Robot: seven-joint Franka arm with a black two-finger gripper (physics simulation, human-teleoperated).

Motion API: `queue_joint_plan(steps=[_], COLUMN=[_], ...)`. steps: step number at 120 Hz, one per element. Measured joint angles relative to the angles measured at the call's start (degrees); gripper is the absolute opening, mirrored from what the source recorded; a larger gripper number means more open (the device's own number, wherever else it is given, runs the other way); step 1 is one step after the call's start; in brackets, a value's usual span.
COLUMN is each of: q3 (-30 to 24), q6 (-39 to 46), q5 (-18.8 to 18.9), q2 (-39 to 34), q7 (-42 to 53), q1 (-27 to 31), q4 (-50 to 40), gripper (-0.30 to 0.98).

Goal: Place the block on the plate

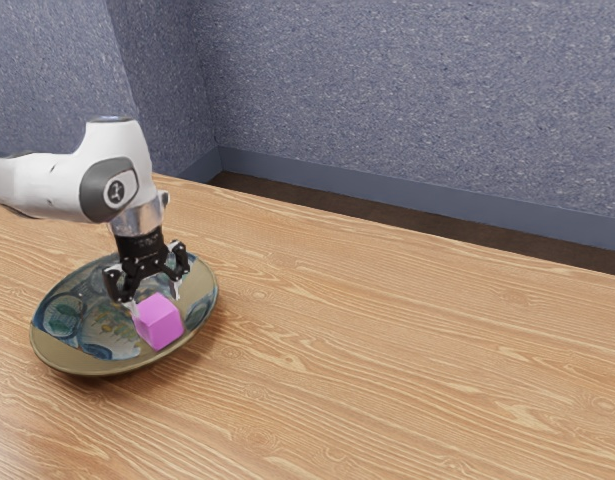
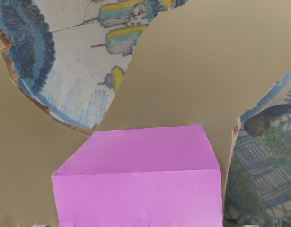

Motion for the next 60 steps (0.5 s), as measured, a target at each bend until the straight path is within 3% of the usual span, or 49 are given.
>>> queue_joint_plan(steps=[24,43,60], q3=[-0.23,-2.3,-2.65], q6=[-0.44,-9.97,-17.34], q5=[0.02,2.5,7.51], q2=[-1.69,-5.28,-4.09], q7=[0.21,2.43,9.5], q1=[1.49,2.46,-3.09], q4=[1.36,14.73,24.15], gripper=[0.62,0.66,0.67])
